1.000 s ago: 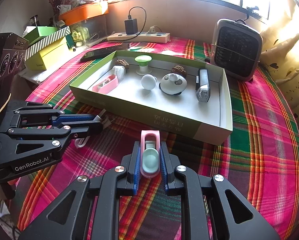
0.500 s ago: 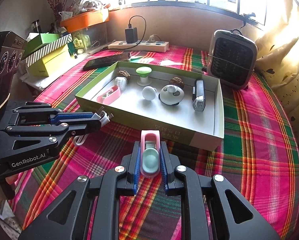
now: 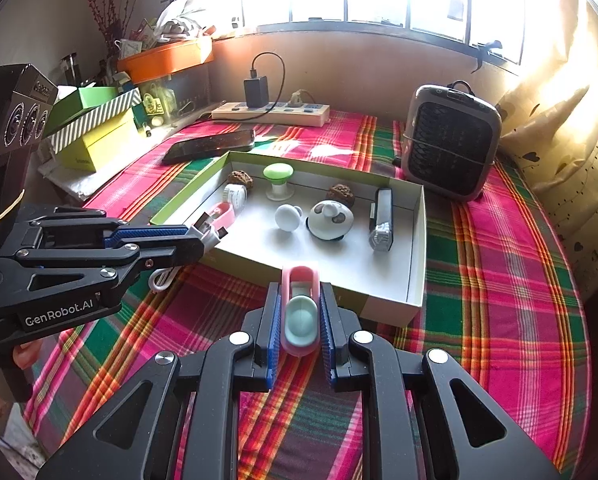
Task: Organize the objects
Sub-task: 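Lift the cable and pink clip off the cloth with both tools, then carry the cable and pink clip with both tools over the tray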
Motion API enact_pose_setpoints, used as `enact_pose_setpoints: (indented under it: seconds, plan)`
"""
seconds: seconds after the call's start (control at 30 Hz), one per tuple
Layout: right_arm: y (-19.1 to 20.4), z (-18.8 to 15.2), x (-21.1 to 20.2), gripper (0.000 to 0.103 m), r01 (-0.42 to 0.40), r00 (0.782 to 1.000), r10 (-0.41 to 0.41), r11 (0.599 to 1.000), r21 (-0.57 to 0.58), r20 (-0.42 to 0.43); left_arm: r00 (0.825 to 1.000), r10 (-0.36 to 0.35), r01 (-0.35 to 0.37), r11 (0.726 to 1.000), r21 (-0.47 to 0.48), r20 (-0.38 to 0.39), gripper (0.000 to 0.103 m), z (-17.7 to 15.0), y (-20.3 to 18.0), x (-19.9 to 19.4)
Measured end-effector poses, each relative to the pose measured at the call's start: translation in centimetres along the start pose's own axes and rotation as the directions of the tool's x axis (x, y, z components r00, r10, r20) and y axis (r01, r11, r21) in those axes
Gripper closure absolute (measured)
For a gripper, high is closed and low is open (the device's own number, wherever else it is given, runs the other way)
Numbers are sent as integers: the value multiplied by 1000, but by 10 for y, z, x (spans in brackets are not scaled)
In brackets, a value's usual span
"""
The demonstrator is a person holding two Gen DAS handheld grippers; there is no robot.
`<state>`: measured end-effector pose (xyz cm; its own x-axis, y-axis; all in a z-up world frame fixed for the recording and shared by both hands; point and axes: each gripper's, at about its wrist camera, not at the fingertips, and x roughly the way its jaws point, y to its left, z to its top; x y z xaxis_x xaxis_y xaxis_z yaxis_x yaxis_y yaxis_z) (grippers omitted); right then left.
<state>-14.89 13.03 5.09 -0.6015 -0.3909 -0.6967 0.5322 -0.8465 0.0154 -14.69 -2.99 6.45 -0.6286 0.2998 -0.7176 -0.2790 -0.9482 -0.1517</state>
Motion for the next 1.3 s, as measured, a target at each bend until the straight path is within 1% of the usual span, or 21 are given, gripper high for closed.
enact_pose_setpoints:
  seconds: [0.17, 0.5, 0.83, 0.97, 1.07, 1.2, 1.3]
  plan:
    - [-4, 10, 0, 85, 4, 1000, -4, 1000, -4, 10, 1000, 0, 0, 1000, 2, 12, 93, 10, 2, 0]
    - [-18, 32, 11, 85, -1, 1000, 0, 1000, 5, 7, 1000, 16, -16, 1000, 2, 10, 93, 31, 11, 11]
    - [-27, 45, 33, 85, -18, 999, 18, 1000, -3, -28, 1000, 17, -17, 1000, -10, -12, 93, 51, 24, 31]
    - [-30, 49, 42, 85, -37, 998, 37, 999, 0, -48, 1000, 2, -2, 1000, -29, -26, 93, 59, 30, 39]
    - [-32, 51, 48, 85, -53, 997, 54, 999, 3, -64, 999, 16, -17, 1000, -17, -35, 93, 62, 31, 46]
    - [-36, 51, 56, 85, -56, 995, 56, 998, 10, -77, 999, 16, -17, 1000, -14, -51, 93, 68, 34, 54]
    - [-39, 50, 60, 85, -73, 994, 75, 997, 24, -86, 998, 20, -20, 1000, -5, -60, 93, 71, 34, 60]
